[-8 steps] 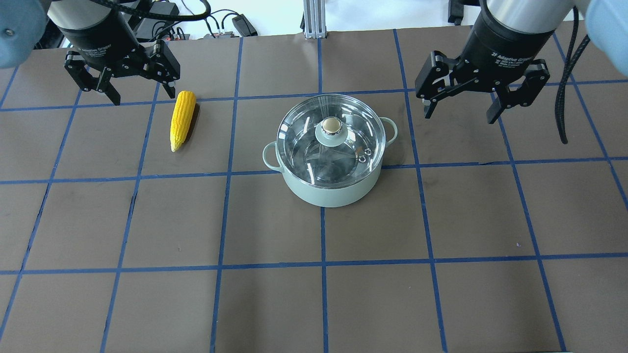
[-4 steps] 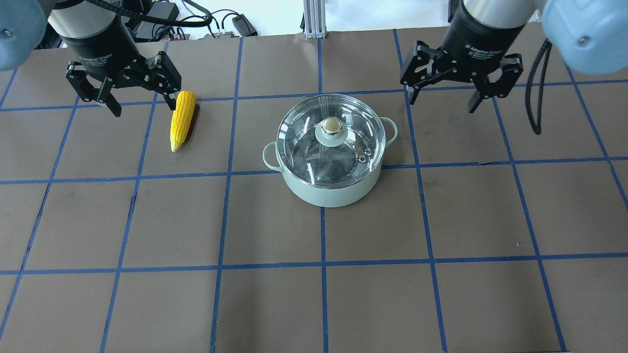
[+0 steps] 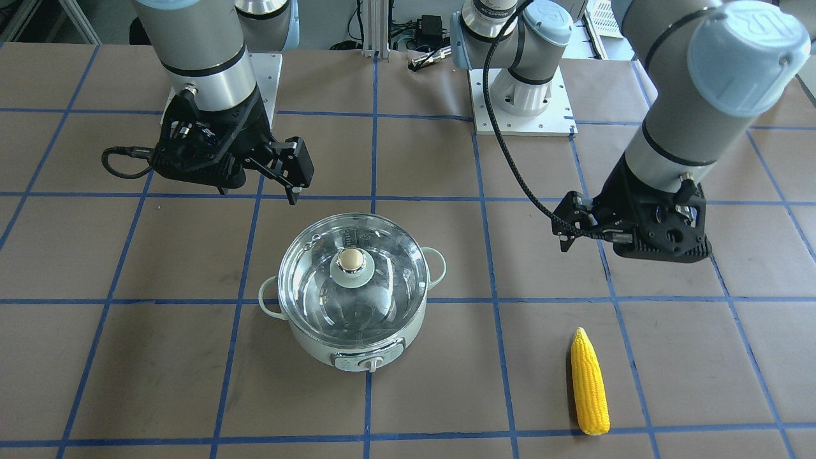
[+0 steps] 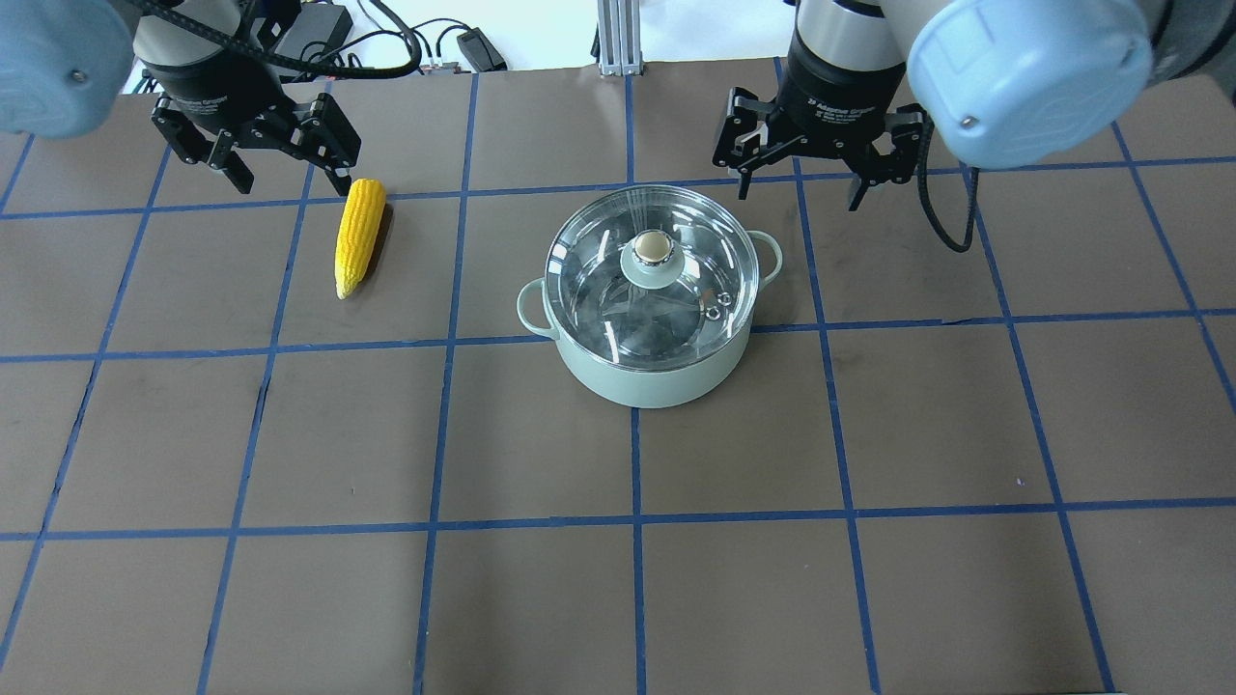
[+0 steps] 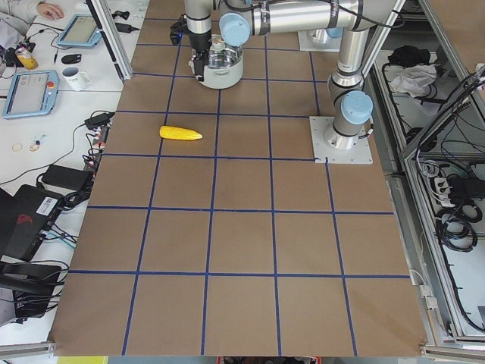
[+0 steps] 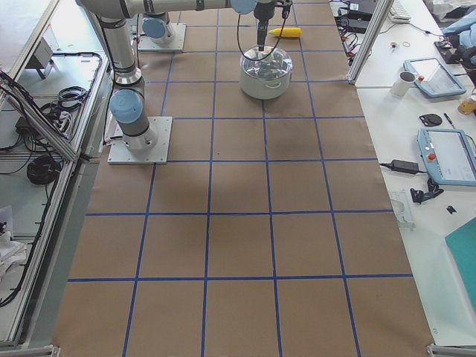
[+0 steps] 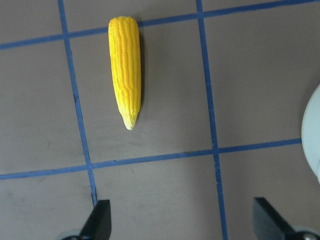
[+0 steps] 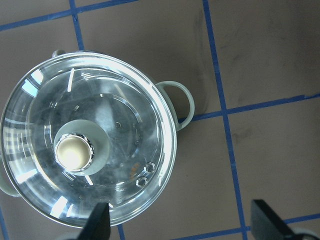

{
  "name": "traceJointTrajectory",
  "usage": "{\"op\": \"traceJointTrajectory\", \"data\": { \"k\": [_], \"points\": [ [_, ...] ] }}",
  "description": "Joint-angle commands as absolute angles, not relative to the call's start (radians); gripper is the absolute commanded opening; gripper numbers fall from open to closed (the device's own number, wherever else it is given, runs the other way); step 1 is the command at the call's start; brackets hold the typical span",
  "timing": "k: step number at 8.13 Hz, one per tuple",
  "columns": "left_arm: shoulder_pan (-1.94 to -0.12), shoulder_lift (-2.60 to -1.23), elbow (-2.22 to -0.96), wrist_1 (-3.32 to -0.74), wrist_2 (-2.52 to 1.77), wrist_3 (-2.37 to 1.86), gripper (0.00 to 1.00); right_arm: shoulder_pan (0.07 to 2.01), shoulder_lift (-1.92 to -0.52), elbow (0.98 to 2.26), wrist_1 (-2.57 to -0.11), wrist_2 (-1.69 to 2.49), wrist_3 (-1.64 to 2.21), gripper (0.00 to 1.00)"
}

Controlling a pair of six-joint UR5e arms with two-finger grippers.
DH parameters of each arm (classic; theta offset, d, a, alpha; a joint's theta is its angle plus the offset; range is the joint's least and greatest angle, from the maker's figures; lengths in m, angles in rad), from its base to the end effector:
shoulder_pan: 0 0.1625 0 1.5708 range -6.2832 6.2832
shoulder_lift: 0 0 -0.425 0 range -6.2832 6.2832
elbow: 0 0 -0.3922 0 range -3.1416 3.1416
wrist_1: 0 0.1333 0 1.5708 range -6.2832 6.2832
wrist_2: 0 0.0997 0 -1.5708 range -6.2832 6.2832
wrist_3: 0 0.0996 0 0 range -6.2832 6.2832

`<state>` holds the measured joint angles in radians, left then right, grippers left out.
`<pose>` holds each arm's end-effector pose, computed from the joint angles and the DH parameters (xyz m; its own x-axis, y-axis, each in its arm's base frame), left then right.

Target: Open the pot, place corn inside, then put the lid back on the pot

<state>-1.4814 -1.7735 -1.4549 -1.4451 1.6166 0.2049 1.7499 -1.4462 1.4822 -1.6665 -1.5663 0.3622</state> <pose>-0.0765 -0.5890 0.4493 -0.9921 0.1134 -0.0527 0.1151 0.9929 -0.0288 0.2296 -0.5176 0.4766 -0.9831 0.1812 -0.0253 0.1824 0.9817 -0.0542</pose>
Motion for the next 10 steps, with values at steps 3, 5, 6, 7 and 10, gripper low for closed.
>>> {"op": "traceJointTrajectory", "data": {
  "k": [3, 5, 6, 7, 10],
  "points": [
    [-1.356, -2.014, -1.457, -1.185, 1.602, 0.432, 1.00, 1.842, -1.301, 1.480, -1.839, -1.572, 0.477, 1.00],
    [-1.353, -2.090, -1.459, -1.135, 1.533, 0.431, 1.00, 1.874, -1.260, 1.486, -1.883, -1.572, 0.515, 1.00],
    [-1.353, -2.133, -1.459, -1.134, 1.510, 0.428, 1.00, 1.908, -1.234, 1.494, -1.902, -1.572, 0.517, 1.00],
    [-1.353, -2.160, -1.457, -1.132, 1.487, 0.419, 1.00, 1.913, -1.221, 1.505, -1.904, -1.572, 0.512, 1.00],
    [-1.353, -2.232, -1.459, -1.034, 1.485, 0.422, 1.00, 1.917, -1.209, 1.511, -1.920, -1.574, 0.488, 0.91]
  ]
}}
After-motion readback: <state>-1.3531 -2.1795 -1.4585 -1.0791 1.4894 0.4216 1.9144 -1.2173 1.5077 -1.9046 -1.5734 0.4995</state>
